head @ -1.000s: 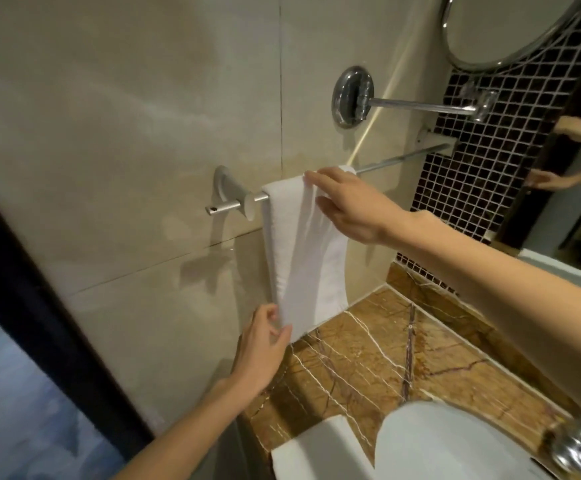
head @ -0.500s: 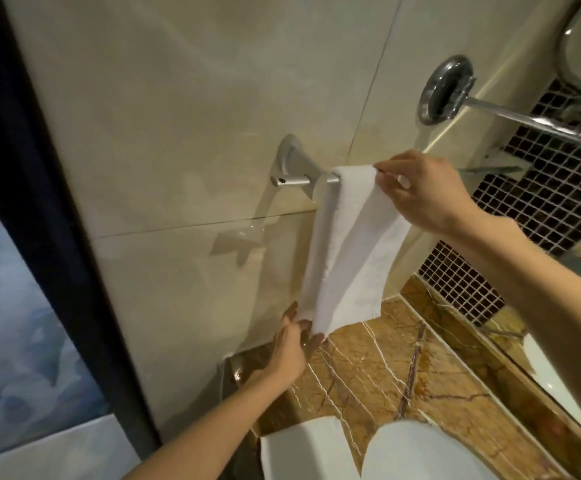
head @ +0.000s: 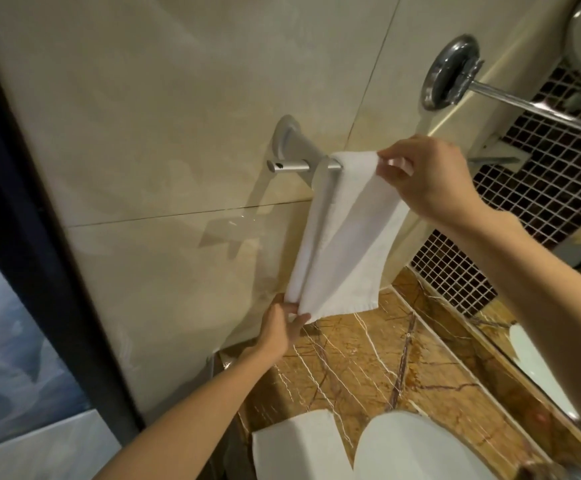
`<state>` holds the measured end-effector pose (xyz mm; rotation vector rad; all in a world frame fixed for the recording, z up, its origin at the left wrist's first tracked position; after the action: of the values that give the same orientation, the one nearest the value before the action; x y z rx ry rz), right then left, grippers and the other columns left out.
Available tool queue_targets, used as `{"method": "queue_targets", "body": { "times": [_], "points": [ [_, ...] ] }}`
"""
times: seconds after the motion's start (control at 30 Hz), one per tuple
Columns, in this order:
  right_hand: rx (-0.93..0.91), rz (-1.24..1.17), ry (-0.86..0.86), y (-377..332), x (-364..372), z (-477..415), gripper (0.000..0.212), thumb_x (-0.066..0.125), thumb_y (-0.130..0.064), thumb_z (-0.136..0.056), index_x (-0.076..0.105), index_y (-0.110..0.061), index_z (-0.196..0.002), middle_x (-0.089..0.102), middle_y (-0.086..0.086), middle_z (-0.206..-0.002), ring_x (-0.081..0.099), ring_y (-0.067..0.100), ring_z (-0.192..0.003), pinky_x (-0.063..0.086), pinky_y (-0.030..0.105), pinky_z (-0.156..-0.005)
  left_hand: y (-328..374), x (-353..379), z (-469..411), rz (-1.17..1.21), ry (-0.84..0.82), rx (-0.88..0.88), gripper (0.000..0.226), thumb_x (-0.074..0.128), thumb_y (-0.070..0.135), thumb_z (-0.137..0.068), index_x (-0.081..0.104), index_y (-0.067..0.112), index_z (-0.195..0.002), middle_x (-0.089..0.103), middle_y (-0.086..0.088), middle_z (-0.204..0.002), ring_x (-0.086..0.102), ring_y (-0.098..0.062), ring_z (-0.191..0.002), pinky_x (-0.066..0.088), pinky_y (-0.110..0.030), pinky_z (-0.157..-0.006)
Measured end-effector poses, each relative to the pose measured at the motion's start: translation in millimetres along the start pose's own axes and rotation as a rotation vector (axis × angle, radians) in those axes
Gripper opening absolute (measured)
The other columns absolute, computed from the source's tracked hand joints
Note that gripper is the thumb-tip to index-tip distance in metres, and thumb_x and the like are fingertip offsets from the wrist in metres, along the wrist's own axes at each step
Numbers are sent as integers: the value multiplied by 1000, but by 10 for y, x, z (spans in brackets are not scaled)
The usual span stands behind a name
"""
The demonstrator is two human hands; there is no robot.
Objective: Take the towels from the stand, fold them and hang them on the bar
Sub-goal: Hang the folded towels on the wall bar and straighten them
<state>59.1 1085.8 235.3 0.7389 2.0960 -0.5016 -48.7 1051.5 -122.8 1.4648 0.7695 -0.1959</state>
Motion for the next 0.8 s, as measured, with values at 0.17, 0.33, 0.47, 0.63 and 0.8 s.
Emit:
{"method": "queue_targets", "body": {
  "times": [0.17,0.33,0.47,0.63,0.8],
  "points": [
    [6,38,7,-33,-37,16,19,66,-22,-89,71,-14,-105,67,8,-102,61,25,-90,50,46,-85,-108,82,3,133,60,-88,20,68,19,-86,71,6,-101,63,-8,-116,58,-26,-108,43,-9,-72],
    [-51,3,-53,-97,-62,51,17,61,-19,-91,70,-13,-104,68,8,-102,61,23,-88,52,45,-85,-182,-13,173,227,140,-96,12,69,19,-58,68,21,-69,59,-7,-107,55,-18,-97,47,-26,-77],
    [-114,-14,-87,-163,5,121,23,55,-16,-92,63,-5,-110,66,14,-112,62,29,-97,50,51,-87,-231,25,212,271,139,-96,9,68,29,-84,66,21,-87,66,-4,-98,61,-20,-94,51,-36,-86],
    [-81,-36,-55,-102,3,133,27,56,-12,-94,63,-8,-119,64,12,-119,62,29,-102,50,46,-94,-264,36,189,459,187,-202,6,69,17,-85,68,13,-80,66,1,-77,59,-14,-71,48,-24,-66],
    [-52,-32,-24,-78,-27,141,28,58,-12,-93,64,-9,-120,64,10,-116,62,25,-95,51,43,-90,-291,42,203,508,230,-215,9,71,6,-82,68,14,-78,68,9,-72,59,0,-62,41,-6,-52]
  ]
}}
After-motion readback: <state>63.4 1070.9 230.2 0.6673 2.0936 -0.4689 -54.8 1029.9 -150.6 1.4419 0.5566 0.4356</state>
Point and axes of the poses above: each hand's wrist, its own z-axis away from the middle knuckle, its own x-axis out of the palm, y = z × x, the point moved 8 cm from there along -z, towards the middle knuckle
